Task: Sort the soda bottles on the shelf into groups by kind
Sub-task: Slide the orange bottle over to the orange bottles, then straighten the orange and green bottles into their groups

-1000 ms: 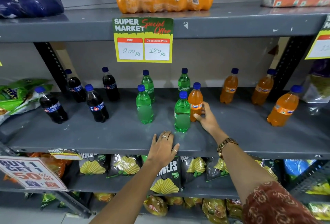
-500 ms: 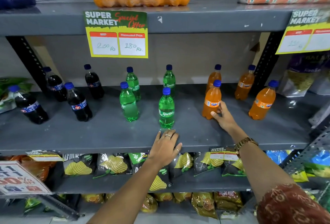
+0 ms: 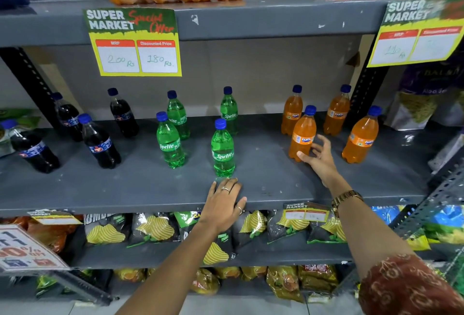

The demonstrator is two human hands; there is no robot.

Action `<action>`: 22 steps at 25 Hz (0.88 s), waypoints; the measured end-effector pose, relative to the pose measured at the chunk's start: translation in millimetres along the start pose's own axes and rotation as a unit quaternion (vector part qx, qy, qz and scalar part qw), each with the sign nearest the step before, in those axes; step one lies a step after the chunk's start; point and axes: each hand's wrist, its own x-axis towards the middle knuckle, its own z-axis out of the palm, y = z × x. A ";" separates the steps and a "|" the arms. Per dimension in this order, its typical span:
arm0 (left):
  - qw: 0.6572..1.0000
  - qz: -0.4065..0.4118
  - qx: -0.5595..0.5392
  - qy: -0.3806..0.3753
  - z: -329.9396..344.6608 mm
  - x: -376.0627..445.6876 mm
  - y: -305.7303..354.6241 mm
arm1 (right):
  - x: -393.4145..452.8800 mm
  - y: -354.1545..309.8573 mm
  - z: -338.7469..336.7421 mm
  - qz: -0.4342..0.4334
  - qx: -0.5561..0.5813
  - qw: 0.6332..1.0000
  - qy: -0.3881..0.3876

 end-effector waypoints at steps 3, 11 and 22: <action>1.000 -0.002 -0.002 -0.001 0.9 -0.1 0.4 | 0.1 0.7 6.6 -0.001 -0.008 1.000 0.016; 1.000 0.001 0.007 -0.016 -1.1 0.6 -1.7 | 0.9 2.8 11.6 -0.015 -0.049 0.999 -0.004; 1.000 0.022 0.015 -0.004 -9.7 -12.6 -26.8 | -40.1 -1.6 82.7 -0.069 0.025 0.971 0.227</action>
